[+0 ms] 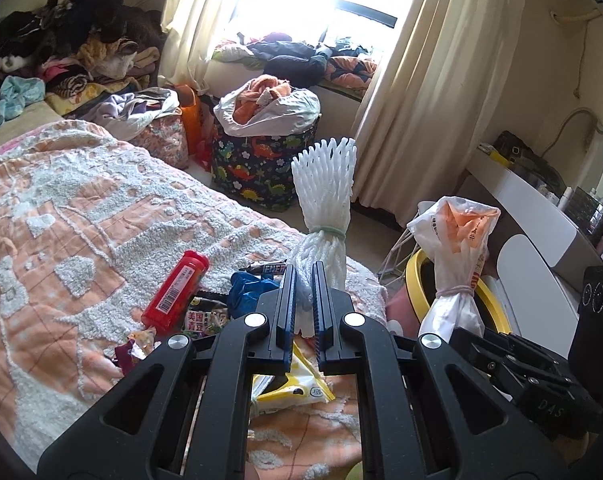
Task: Collect trash
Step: 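Carry both held items over the yellow bin and open both tools to drop them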
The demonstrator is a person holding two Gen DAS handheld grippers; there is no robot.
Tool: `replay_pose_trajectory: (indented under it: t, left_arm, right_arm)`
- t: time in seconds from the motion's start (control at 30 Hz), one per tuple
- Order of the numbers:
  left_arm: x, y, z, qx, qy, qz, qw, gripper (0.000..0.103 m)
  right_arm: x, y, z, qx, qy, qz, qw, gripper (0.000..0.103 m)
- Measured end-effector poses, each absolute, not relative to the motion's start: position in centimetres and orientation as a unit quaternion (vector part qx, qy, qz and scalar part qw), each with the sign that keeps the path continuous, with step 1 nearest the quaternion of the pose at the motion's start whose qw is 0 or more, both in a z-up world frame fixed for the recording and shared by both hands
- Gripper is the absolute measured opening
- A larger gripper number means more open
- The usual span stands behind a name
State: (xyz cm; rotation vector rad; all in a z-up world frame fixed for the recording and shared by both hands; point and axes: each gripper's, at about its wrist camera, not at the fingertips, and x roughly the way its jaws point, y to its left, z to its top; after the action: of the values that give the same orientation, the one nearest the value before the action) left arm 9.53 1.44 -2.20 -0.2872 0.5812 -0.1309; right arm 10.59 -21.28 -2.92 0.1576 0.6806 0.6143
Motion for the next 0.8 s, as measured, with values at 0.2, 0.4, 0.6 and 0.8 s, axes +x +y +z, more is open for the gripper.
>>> replay_pose_trajectory:
  t: [0.2, 0.4, 0.6, 0.8]
  left_arm:
    - [9.4, 0.4, -1.8, -0.133, 0.285, -0.073, 0.947, 0.004]
    - [9.4, -0.6, -1.7, -0.126, 0.285, -0.082, 0.947, 0.004]
    - [9.3, -1.4, -1.4, -0.122, 0.284, -0.091, 0.947, 0.004]
    - [9.3, -2.4, -1.4, -0.115, 0.286, -0.100, 0.946, 0.004]
  right_arm:
    - [10.6, -22.0, -2.6, 0.085, 0.324, 0.287, 0.897, 0.034]
    - [10.7, -22.9, -2.3, 0.089, 0.321, 0.276, 0.902, 0.034]
    - [11.1, -24.0, -2.0, 0.096, 0.316, 0.262, 0.907, 0.034]
    - [11.1, -25.2, -1.8, 0.103, 0.310, 0.244, 0.913, 0.034]
